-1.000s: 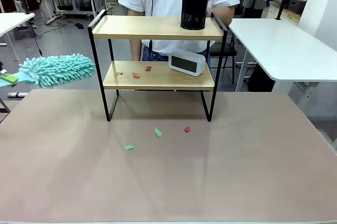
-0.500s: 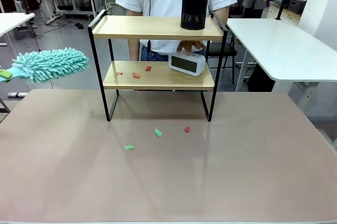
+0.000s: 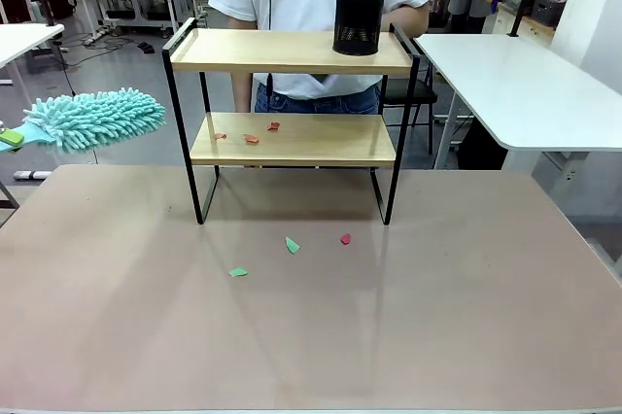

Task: Clean the shelf.
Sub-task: Clean the remaining tier of the Shelf with the Duster once objects are removed.

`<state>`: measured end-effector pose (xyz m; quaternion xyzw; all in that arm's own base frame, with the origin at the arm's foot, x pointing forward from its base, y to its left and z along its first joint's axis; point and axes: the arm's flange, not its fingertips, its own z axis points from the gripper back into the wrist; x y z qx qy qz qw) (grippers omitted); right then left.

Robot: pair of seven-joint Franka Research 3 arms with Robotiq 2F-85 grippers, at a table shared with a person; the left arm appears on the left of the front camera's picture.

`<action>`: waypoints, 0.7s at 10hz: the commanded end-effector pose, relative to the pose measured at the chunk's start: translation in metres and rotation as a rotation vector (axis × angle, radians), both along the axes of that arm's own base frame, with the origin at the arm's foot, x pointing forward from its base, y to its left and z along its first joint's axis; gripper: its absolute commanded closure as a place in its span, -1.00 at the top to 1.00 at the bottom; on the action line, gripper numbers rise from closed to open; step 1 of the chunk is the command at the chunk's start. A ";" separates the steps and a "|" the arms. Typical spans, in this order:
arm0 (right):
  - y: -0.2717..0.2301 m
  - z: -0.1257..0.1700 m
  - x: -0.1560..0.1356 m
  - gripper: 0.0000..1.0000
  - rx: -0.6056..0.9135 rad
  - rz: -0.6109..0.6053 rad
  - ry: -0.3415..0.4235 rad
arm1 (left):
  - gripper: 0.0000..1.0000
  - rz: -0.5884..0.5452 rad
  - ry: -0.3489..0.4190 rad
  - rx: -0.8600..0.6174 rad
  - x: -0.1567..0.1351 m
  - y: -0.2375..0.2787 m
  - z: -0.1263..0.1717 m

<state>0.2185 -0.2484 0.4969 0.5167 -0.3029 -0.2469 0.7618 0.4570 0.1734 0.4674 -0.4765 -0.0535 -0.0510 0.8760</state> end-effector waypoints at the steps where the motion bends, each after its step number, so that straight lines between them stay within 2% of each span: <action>1: 0.000 0.001 0.002 1.00 0.000 0.004 -0.036 | -0.75 0.023 -0.006 -0.016 -0.001 -0.006 0.003; 7: 0.000 0.001 0.002 1.00 0.000 0.004 -0.036 | -0.75 0.023 -0.006 -0.016 -0.001 -0.006 0.003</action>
